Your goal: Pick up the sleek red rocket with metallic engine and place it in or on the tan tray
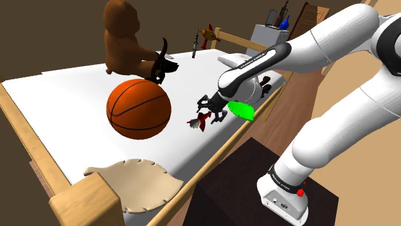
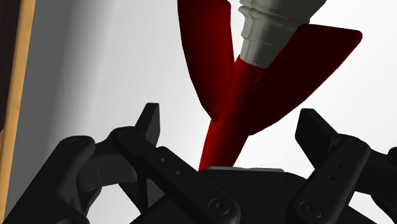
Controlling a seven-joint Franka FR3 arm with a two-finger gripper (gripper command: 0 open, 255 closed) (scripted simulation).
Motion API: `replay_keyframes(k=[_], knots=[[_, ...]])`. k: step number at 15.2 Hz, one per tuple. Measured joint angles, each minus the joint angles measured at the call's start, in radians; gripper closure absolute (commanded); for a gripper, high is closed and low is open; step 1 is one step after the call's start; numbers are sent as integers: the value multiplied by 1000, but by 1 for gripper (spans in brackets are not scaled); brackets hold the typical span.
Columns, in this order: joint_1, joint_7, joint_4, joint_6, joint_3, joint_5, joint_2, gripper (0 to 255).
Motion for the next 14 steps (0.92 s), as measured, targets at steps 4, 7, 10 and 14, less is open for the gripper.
replay_keyframes(k=[4,7,10,14], knots=[[15,-22,11,25,-5,28,35,0],[16,-24,12,27,-5,30,37,0],[16,-24,12,27,-5,30,37,255],[15,-24,12,27,-5,30,37,255]])
